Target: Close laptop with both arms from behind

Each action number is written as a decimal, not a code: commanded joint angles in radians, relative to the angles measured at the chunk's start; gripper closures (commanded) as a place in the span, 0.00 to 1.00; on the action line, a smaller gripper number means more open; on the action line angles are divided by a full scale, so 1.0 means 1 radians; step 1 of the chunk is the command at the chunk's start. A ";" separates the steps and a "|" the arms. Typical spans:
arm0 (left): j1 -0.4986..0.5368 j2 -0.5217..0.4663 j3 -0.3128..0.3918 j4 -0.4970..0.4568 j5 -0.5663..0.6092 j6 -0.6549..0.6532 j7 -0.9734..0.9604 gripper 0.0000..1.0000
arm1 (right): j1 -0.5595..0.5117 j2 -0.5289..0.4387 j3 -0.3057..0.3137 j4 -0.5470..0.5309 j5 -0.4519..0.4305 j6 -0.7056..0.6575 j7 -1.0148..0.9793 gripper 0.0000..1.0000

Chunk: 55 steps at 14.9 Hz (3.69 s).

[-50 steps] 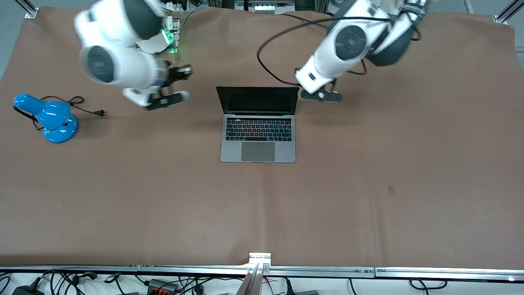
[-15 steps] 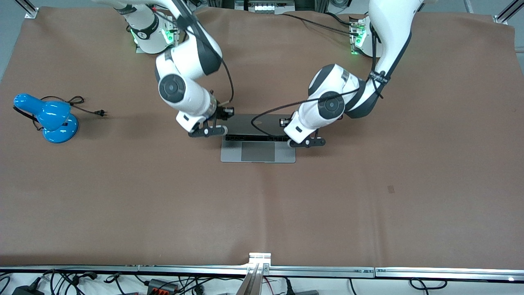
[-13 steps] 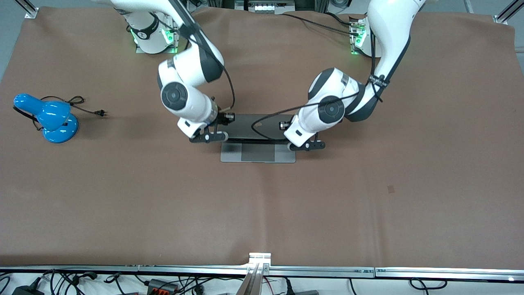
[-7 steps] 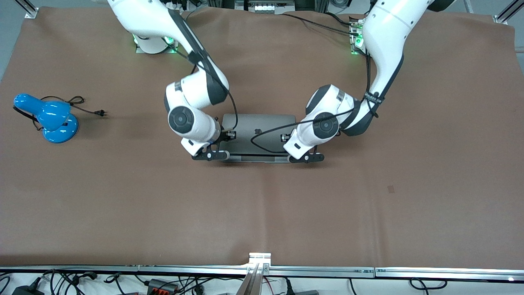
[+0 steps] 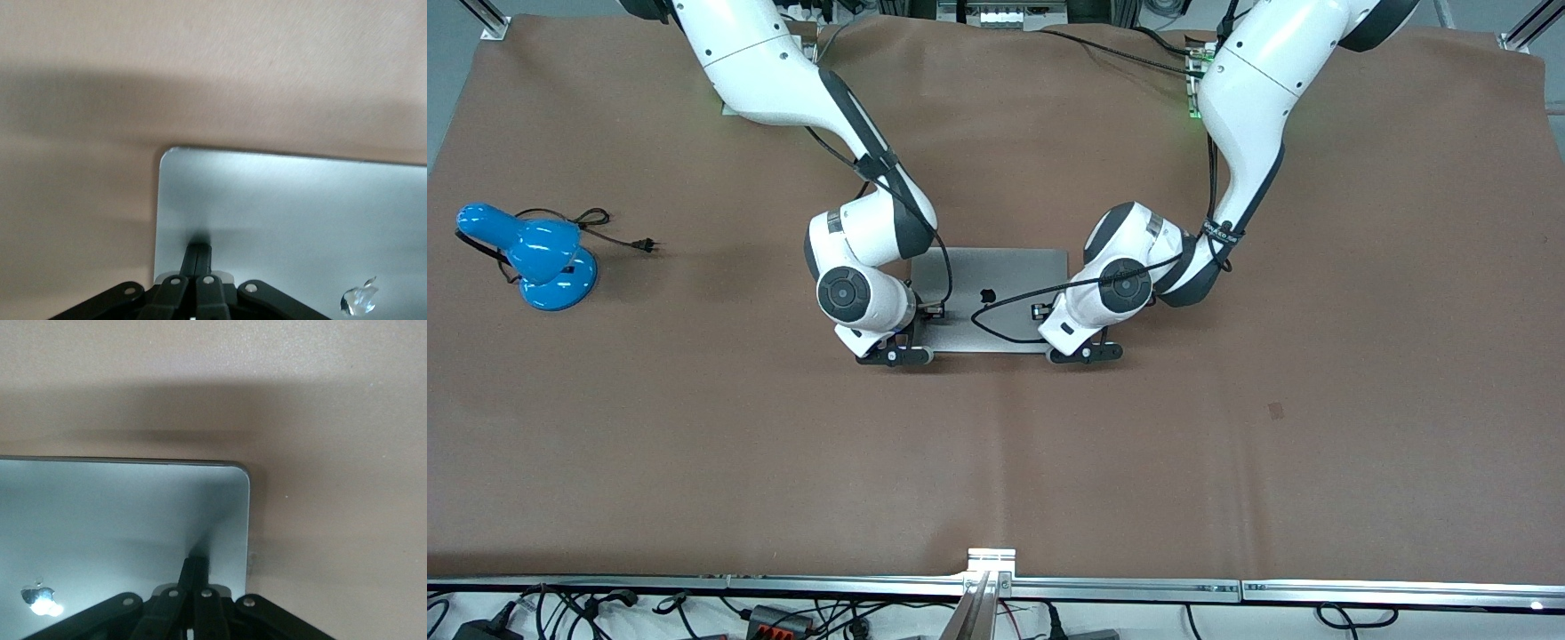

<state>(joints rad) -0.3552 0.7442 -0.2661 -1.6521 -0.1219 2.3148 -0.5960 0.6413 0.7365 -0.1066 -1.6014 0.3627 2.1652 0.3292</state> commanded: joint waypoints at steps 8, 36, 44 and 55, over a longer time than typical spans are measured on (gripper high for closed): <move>0.024 -0.090 0.004 0.035 0.039 -0.173 -0.005 1.00 | 0.008 -0.096 -0.064 0.024 -0.045 -0.046 0.005 1.00; 0.340 -0.664 0.176 0.069 0.105 -0.921 0.539 0.00 | -0.282 -0.402 -0.306 0.337 -0.194 -0.602 -0.323 0.00; 0.360 -0.766 0.189 -0.069 0.140 -0.710 0.506 0.00 | -0.660 -0.494 0.103 0.248 -0.338 -0.522 -0.338 0.00; 0.361 -0.761 0.176 -0.045 0.137 -0.730 0.490 0.00 | -0.649 -0.698 0.084 -0.030 -0.361 -0.475 -0.338 0.00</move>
<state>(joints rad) 0.0039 0.0069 -0.0800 -1.6761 -0.0001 1.5724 -0.0935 -0.0046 0.1625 -0.0299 -1.4680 0.0207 1.6405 -0.0158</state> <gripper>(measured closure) 0.000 0.000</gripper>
